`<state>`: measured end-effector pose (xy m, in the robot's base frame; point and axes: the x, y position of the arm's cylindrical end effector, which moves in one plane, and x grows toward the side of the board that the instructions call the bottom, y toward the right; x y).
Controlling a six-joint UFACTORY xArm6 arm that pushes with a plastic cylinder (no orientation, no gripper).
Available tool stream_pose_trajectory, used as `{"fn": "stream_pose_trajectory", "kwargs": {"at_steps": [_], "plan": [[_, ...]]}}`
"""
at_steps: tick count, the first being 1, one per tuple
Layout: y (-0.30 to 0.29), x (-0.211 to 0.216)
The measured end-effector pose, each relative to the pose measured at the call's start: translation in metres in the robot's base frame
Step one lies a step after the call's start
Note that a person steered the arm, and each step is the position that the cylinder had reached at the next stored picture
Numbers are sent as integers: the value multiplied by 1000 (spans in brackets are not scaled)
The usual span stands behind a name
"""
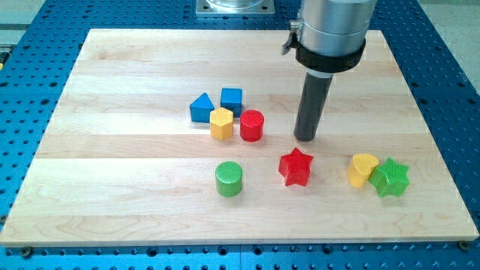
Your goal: Move the red star at the bottom center of the board
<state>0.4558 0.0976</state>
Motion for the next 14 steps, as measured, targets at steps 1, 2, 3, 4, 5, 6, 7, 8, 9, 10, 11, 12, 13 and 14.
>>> {"fn": "stream_pose_trajectory", "kwargs": {"at_steps": [1,2,3,4,5,6,7,8,9,10,11,12,13,14], "plan": [[-60,-3],[-24,6],[13,42],[3,81],[30,90],[-10,102],[-14,90],[-14,84],[-14,84],[-15,84],[-16,84],[-33,84],[-87,87],[-84,100]]}}
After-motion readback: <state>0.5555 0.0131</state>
